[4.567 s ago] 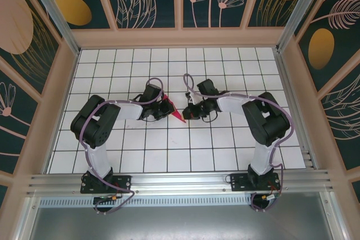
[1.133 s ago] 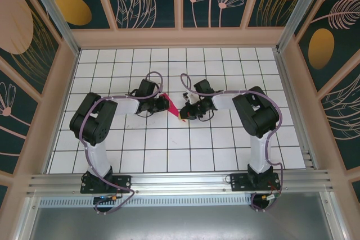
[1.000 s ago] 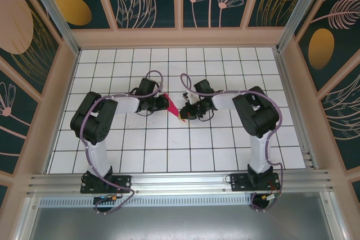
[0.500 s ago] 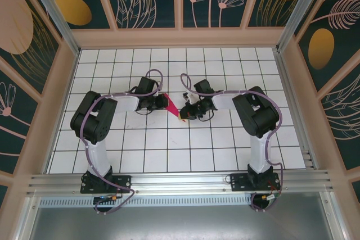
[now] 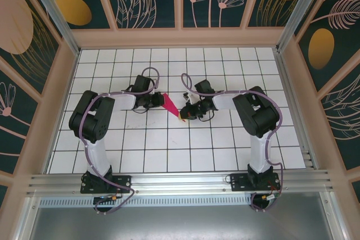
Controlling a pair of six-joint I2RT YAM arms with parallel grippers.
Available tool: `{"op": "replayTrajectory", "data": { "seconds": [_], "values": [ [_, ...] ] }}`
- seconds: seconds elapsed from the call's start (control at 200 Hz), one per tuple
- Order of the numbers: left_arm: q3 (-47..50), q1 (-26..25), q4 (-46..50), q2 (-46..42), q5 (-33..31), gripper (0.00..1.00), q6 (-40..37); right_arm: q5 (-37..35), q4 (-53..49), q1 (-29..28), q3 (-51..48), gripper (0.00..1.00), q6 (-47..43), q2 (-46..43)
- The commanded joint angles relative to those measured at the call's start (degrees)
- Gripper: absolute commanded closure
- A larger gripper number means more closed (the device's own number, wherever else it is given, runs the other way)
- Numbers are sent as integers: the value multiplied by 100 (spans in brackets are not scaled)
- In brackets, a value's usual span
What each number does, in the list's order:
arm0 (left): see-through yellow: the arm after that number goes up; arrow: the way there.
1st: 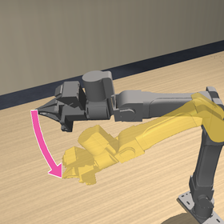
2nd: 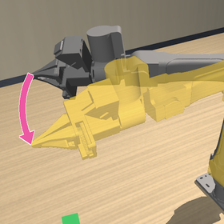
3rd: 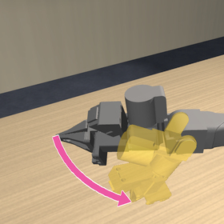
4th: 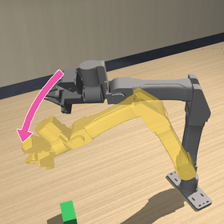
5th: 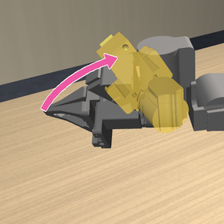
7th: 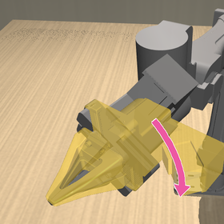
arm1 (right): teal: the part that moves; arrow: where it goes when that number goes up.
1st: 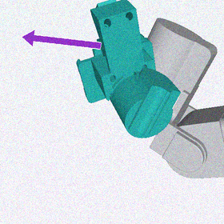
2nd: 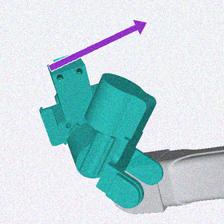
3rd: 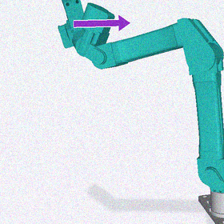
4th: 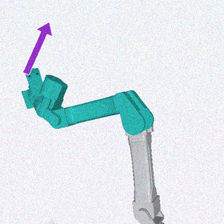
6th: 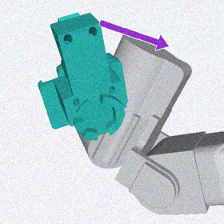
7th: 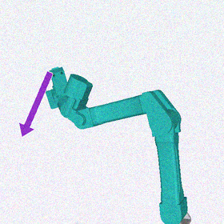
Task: Fold a paper plane with a square sheet of paper (pick it up from the middle)
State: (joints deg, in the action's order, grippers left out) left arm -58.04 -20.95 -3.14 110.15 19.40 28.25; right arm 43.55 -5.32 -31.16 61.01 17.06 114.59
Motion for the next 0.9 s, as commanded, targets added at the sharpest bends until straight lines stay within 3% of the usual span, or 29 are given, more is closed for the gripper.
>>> {"op": "replayTrajectory", "data": {
  "seconds": [0.0,0.445,0.891],
  "values": [
    [-68,479,227,262,-1076,84,-199,-1023,-839,127,-387,100,-106,505],
    [-350,779,304,499,-1355,84,-89,-1029,-830,134,-370,100,-89,494],
    [-300,881,412,-17,-1815,82,114,-1001,-751,127,-392,100,-45,478]
  ]
}}
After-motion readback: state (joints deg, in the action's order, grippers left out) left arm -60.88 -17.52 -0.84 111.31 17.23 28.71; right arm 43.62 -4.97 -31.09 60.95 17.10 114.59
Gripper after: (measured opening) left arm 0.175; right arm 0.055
